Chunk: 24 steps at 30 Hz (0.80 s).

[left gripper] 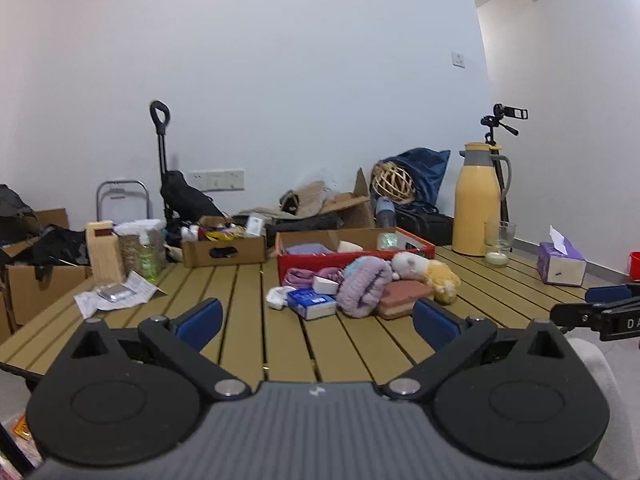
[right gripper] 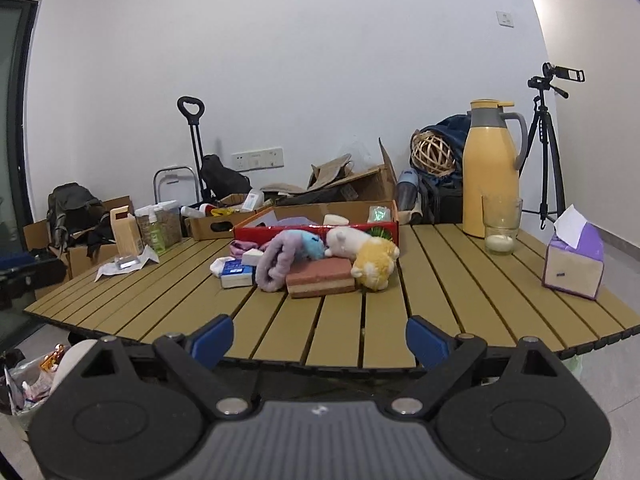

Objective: Organize soft objects

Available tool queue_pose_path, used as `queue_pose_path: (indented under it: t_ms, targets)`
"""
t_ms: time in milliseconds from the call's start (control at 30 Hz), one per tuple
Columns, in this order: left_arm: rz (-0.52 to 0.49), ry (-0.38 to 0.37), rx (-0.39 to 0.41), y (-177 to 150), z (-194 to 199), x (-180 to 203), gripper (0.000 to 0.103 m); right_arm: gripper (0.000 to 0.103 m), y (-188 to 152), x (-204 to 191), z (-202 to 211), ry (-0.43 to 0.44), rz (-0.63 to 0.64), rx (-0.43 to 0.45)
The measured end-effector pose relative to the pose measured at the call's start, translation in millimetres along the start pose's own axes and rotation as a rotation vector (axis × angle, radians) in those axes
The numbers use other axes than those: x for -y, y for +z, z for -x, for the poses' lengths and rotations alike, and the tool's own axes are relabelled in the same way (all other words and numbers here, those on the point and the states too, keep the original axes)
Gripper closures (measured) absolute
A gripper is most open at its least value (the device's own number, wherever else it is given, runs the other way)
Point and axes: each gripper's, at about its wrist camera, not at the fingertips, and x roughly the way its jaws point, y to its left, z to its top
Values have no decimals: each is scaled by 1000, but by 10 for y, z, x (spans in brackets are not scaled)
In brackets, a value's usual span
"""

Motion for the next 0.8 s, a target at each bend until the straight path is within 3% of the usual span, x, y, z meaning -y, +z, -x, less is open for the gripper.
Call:
queue_pose_path:
  t_ms: [200, 333, 400, 500, 600, 767, 800]
  targets:
    - [23, -111, -67, 9, -686, 297, 0, 10, 54, 244, -272, -48, 6, 3]
    - [79, -129, -66, 0, -1341, 604, 0, 11, 277, 635, -668, -52, -21, -7]
    - [99, -168, -50, -56, -1674, 788, 0, 11, 410, 839, -941, -19, -37, -24]
    - [85, -165, -99, -55, -2215, 1134, 0, 12, 622, 1141, -1428, 52, -83, -39]
    - [102, -171, -152, -9, -2710, 1409, 1, 16, 813, 1418, -2048, 118, -133, -107]
    - [131, -116, -270, -8, -3366, 1660, 27, 23, 1032, 1665, -3044, 230, -167, -228]
    - [133, -108, -280, -28, -3433, 1678, 27, 26, 1048, 1681, -3218, 252, -161, -264]
